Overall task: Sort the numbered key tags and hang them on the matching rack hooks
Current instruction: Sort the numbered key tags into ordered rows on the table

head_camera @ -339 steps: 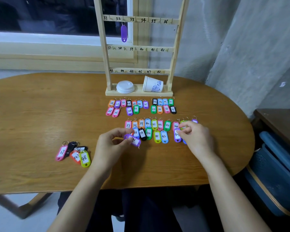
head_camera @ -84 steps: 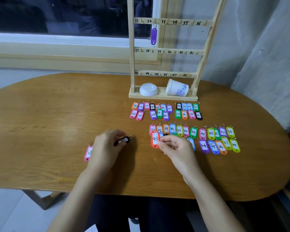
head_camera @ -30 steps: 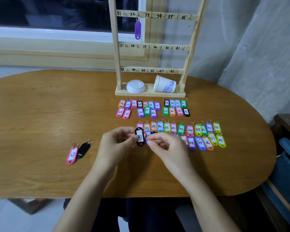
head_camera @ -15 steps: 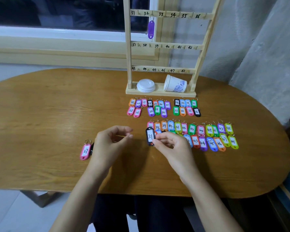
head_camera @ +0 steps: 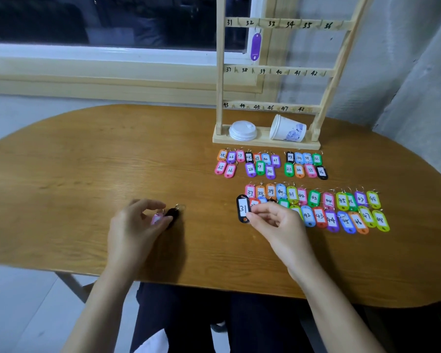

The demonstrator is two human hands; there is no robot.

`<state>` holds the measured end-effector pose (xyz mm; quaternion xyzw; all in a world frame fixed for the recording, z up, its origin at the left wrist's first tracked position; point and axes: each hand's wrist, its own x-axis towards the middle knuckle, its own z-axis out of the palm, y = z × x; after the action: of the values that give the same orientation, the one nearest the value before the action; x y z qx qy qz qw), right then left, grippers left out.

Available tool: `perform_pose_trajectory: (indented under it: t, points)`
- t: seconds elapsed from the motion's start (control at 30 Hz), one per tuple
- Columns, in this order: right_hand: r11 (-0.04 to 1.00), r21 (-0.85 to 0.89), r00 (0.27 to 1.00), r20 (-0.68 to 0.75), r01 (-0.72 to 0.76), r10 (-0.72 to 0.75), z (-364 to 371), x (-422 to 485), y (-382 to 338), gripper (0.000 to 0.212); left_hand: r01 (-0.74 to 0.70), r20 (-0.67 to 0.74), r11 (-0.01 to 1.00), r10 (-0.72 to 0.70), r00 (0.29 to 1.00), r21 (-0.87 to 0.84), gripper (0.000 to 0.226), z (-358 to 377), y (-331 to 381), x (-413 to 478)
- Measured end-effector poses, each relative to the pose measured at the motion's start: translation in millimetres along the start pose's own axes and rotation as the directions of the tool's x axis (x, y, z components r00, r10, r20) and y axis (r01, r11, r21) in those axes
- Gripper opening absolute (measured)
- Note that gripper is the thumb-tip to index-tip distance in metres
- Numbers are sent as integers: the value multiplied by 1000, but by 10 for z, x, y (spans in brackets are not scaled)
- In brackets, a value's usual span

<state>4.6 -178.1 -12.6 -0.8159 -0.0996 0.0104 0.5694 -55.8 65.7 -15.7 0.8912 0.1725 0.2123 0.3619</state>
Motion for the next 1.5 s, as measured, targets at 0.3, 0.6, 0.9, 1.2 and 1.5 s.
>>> perform_pose_trajectory:
  t: [0.3,0.6,0.9,1.2,1.5]
  points:
    - [1000,8,1000,4,-17,17,-25,38,0,10,-33,11,994,32,999,100,23,211,-51,32]
    - [1000,21,999,-35,-16,17,-122,99,36,18,-81,58,993,76,995,88,25,552,217,215]
    - [999,6,997,-61,-37,38,-226,253,122,11,-41,133,998,45,990,-38,40,669,370,418]
    - [999,31,996,-82,-25,27,-271,468,120,10,9,167,998,2,986,-67,19,656,358,574]
    - [999,42,990,-137,-20,26,-452,994,61,9,146,195,942,-89,977,-303,4,881,756,987]
